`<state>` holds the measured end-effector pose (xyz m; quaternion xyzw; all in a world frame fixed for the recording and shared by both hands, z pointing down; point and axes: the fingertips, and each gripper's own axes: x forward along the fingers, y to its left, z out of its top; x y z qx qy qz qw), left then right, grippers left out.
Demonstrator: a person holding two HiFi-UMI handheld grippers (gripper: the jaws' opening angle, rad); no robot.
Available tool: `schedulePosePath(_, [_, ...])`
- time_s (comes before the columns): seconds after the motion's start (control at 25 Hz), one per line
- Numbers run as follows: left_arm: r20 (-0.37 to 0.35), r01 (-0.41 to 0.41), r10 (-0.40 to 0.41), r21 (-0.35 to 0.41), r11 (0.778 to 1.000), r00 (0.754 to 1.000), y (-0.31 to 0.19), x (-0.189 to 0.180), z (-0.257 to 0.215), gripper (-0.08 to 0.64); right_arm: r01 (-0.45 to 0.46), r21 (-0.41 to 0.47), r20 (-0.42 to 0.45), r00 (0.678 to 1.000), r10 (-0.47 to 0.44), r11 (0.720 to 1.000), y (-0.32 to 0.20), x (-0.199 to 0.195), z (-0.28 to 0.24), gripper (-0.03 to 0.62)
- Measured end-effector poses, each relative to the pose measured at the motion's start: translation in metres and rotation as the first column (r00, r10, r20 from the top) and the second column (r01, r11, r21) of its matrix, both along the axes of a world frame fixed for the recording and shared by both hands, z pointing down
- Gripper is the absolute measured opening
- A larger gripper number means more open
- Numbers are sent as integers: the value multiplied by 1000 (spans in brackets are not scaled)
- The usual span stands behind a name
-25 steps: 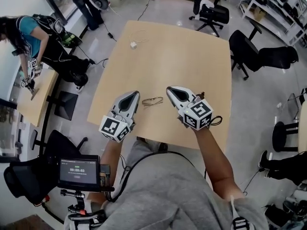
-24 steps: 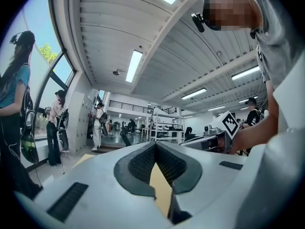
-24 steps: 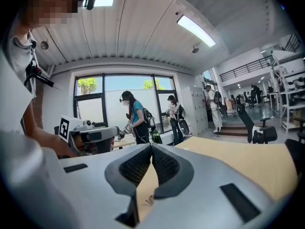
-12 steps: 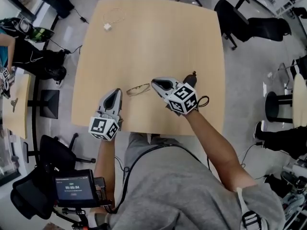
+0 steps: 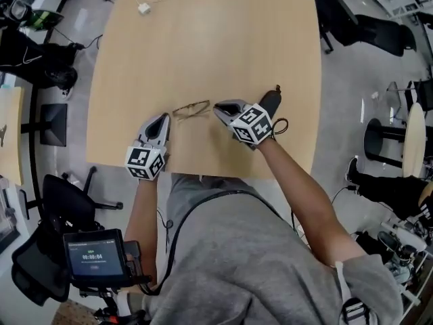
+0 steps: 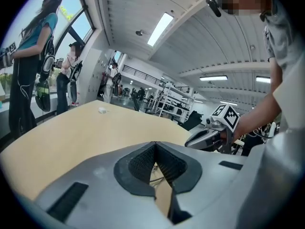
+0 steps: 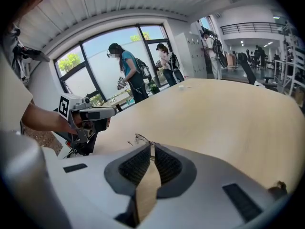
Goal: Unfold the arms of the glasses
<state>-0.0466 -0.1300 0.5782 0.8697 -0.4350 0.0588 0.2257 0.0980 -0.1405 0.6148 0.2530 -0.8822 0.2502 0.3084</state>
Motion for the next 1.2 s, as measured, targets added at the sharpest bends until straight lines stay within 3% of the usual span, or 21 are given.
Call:
schedulePosePath(0.16, [29, -49, 50, -45, 998, 998, -18, 4, 21, 5, 13, -8, -27, 1000, -13, 1000, -22, -5, 11, 12])
schedulePosePath(0.36, [36, -81, 87, -158, 984, 996, -9, -2, 59, 5, 53, -100, -31, 998, -56, 994, -15, -27, 35, 77])
schedulePosePath(0.6, [29, -126, 136, -216, 968, 990, 0, 12, 77, 6, 104, -147, -36, 993, -110, 984, -2, -38, 44, 80])
schedulePosePath(0.88, [30, -162, 174, -240, 957, 984, 16, 27, 85, 5, 118, -169, -37, 991, -126, 979, 17, -44, 50, 80])
schedulePosePath(1.04, [55, -112, 126, -205, 972, 991, 7, 18, 79, 6, 112, -173, -50, 991, -122, 979, 22, -42, 53, 80])
schedulePosePath(1.2, [53, -117, 132, -230, 966, 990, 0, 8, 84, 6, 122, -176, -51, 990, -133, 977, 27, -44, 55, 80])
